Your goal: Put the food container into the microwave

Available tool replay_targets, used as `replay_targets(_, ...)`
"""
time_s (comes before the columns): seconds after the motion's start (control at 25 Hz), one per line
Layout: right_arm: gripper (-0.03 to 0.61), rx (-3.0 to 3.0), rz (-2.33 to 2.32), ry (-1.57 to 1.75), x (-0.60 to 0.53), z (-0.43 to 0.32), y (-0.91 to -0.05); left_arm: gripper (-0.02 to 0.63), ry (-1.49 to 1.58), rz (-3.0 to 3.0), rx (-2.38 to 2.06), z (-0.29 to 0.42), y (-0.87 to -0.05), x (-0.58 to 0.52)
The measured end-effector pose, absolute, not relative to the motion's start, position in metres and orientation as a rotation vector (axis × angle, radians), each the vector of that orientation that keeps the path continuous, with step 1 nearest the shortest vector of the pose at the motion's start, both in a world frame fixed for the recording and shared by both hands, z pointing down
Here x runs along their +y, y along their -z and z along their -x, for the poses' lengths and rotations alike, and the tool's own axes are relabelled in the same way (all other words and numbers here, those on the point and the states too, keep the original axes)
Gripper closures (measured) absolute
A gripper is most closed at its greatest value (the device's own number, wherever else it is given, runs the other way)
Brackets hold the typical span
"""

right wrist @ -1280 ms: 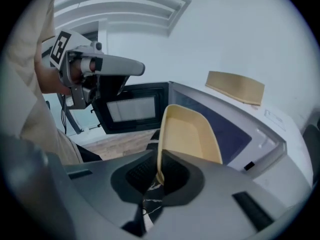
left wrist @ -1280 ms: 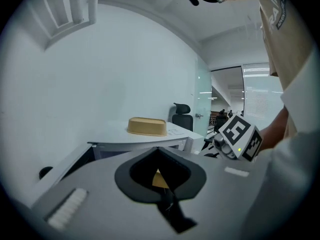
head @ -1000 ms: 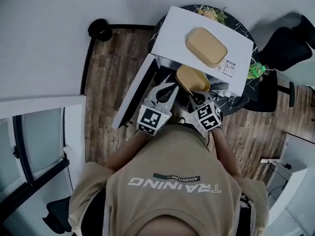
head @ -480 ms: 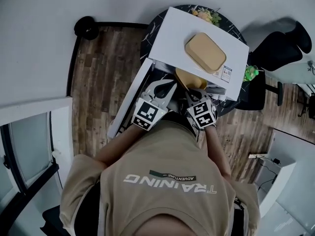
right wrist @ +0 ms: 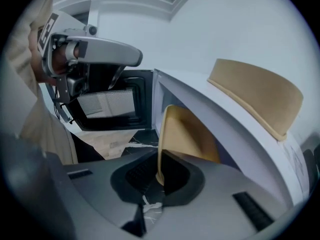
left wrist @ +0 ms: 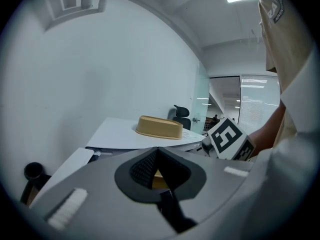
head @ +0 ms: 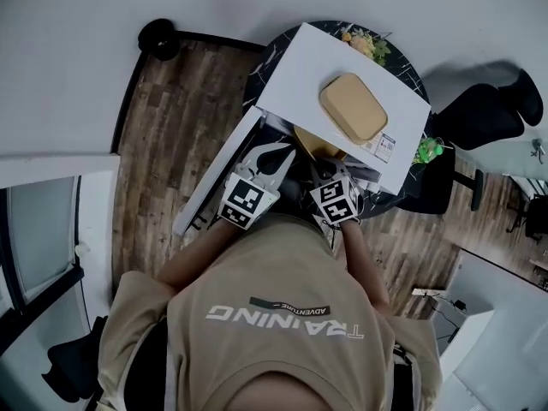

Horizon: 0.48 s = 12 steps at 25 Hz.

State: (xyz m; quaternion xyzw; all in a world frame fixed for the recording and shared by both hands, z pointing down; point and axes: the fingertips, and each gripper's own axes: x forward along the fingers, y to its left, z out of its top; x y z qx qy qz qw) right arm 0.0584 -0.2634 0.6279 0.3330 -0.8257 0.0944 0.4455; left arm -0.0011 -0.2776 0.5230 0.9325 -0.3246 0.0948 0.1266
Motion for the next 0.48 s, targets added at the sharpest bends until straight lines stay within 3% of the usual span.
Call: replay_targets(0.48,0.555,-1.969,-0.739,-0.052,-0.303,-0.059,-0.677,0.611,-0.326,-2.654,-1.072,0.001,-0.537,-0.284)
